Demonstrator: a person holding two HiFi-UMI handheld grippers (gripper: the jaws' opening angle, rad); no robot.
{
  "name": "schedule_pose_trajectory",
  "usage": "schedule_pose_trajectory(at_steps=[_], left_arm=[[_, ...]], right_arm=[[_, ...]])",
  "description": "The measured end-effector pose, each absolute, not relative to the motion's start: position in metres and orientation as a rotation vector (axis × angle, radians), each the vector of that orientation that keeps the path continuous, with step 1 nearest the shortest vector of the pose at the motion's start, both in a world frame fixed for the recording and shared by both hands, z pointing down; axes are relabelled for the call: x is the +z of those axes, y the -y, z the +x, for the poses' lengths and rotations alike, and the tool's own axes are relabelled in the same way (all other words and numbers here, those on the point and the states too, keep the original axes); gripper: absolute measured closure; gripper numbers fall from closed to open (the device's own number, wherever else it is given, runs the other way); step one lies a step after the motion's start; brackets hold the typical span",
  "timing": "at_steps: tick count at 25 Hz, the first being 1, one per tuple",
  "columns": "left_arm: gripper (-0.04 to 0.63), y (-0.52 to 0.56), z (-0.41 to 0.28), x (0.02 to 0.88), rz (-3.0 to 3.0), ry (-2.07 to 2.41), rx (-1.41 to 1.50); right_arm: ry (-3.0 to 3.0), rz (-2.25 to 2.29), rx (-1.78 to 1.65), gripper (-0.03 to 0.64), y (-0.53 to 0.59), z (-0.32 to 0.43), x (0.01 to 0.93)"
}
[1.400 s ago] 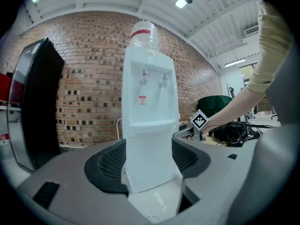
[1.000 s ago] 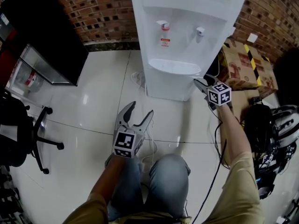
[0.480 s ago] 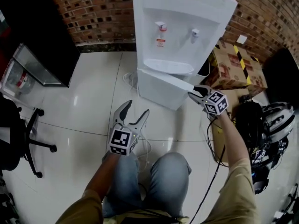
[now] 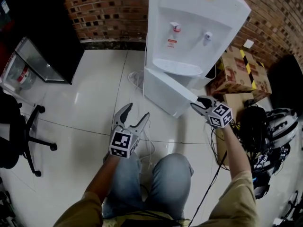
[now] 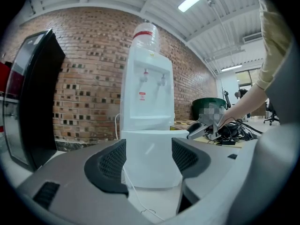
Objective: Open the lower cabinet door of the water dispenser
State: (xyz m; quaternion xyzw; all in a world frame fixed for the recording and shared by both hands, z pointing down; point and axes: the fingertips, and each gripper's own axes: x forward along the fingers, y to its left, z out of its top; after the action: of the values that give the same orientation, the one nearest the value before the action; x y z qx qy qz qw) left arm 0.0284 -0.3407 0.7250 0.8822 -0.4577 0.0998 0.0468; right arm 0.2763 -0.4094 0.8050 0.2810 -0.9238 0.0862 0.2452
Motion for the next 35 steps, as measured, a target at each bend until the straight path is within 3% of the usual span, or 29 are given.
schedule_pose_trajectory(at_steps=[8, 35], left_arm=[[0.288, 0.338, 0.018, 0.733, 2.678, 1.408, 0.324], [0.288, 0.328, -0.033, 0.719, 2.637, 1.557, 0.252]], right_arm=[[2.531, 0.476, 0.068, 0.408, 0.369, 0.221, 0.805], [2.805, 0.309, 0.198, 0.371, 0.323, 0.091, 0.809]])
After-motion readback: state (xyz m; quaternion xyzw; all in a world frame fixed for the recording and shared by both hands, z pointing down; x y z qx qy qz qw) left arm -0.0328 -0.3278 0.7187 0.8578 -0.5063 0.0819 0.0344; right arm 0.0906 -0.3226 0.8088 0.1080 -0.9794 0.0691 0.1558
